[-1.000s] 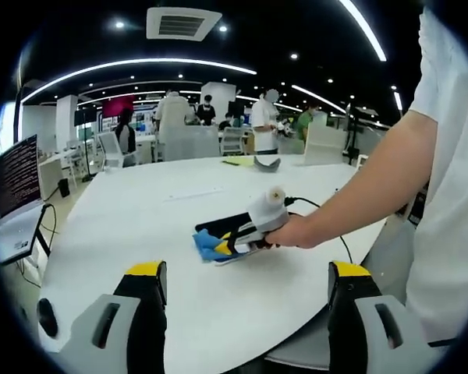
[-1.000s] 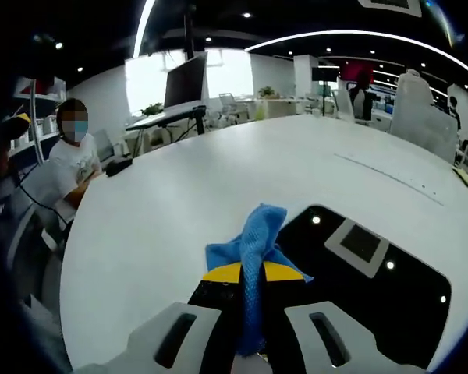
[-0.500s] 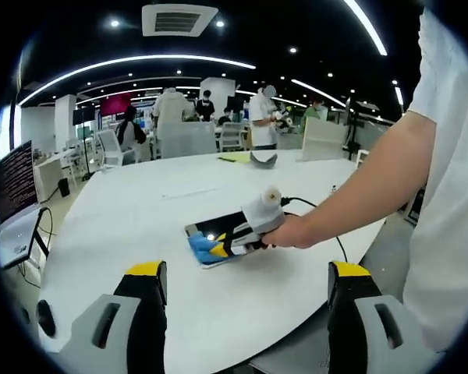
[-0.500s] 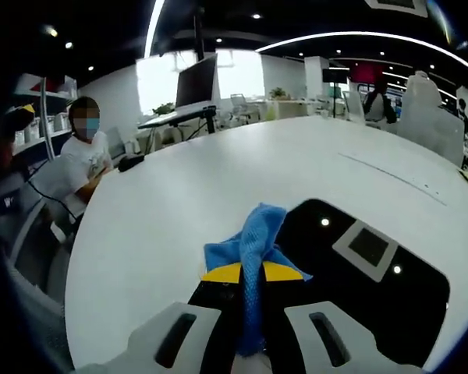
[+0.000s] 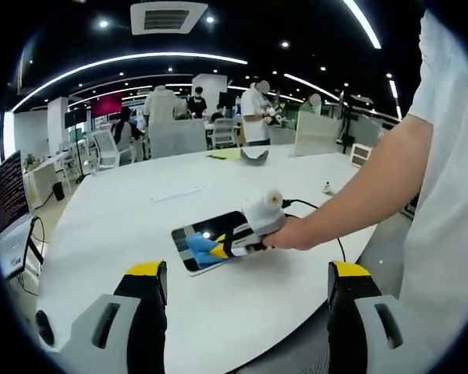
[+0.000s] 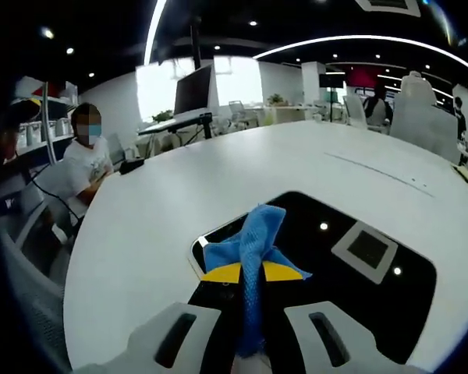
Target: Wipe the mirror surface with the cleaning cloth until all visible marks leave the cleaned area.
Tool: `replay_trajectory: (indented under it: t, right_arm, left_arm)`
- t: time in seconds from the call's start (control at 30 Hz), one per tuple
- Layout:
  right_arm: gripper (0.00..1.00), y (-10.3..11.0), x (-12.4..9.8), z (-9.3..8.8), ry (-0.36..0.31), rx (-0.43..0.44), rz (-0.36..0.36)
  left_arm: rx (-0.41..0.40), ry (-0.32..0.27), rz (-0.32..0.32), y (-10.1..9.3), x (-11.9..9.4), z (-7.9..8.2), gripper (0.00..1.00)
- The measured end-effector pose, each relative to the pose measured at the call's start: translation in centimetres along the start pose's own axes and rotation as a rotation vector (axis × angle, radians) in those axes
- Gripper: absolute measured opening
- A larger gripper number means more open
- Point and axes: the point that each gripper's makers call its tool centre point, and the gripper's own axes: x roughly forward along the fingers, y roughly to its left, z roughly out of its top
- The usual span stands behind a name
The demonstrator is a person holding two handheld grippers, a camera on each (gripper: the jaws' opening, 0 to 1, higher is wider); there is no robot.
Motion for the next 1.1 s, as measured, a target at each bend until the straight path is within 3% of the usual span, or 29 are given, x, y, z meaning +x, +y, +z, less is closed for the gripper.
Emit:
replay_trajectory:
  t: [0.6,1.1]
  right_arm:
    - [0.03,-2.0,-2.3,-1.4,-0.013,0.005,-0.006]
    - [0.03,-4.8,-5.6,-3.2,-0.040,0.034,-0.025]
  left_arm:
    - [0.017,-0.009,0.027,-1.9,0.5,1.3,0.85]
    - [0.031,-0.003,0.053,-3.1,1.7,1.8,0.85]
